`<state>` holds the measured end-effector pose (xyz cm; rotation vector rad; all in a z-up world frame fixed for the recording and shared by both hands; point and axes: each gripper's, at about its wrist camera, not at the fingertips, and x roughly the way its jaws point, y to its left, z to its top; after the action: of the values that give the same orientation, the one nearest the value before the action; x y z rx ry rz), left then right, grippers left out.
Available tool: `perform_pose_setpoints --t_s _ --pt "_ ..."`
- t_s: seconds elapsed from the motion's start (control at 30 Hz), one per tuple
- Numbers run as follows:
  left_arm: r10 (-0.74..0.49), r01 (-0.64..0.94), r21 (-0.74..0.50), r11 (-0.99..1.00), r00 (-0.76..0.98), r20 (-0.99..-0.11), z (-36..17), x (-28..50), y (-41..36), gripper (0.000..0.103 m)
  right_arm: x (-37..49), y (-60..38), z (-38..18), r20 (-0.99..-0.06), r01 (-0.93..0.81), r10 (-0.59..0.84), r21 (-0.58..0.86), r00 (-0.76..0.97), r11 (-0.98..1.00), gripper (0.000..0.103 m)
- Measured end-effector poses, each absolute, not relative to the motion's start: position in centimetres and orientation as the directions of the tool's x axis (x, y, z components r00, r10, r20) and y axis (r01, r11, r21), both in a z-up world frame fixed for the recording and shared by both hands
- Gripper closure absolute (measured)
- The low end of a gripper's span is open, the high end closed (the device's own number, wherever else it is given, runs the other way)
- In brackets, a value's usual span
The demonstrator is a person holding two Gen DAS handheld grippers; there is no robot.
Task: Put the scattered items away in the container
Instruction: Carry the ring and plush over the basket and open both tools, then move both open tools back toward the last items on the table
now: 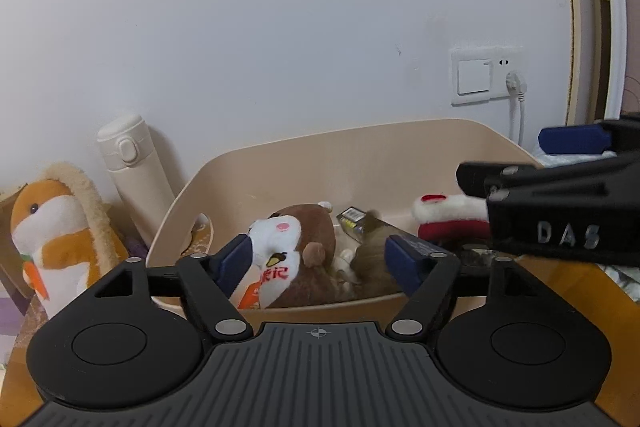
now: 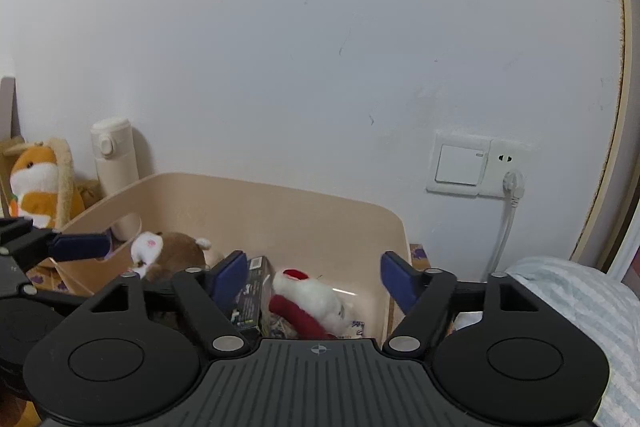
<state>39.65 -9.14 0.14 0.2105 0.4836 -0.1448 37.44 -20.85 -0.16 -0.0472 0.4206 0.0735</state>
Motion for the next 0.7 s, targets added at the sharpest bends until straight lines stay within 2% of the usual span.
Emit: perform_pose_setpoints --t_s 0.23,0.3,0.63,0.7 --pt "-0.099 0.179 0.138 0.974 0.885 -0.455 0.9 37.4 -7.9 0.025 35.1 -21.9 0.5 -0.385 -0.080 0.068 -0.016 0.921 0.997 0.024" --pt "-0.115 0.184 0.112 0.977 0.887 -0.448 1.1 36.3 -7.2 0.022 34.0 -22.6 0.5 -0.376 -0.080 0.070 -0.010 0.924 0.997 0.017" --pt "-0.139 0.202 0.084 0.976 0.868 -0.477 0.4 31.9 -4.5 0.022 28.7 -26.0 -1.0 -0.380 -0.087 0.094 0.036 0.920 0.996 0.006" --pt "-0.143 0.211 0.084 0.974 0.858 -0.492 -0.2 31.3 -4.2 0.022 28.1 -26.4 -1.6 -0.393 -0.098 0.101 0.028 0.914 0.995 0.001"
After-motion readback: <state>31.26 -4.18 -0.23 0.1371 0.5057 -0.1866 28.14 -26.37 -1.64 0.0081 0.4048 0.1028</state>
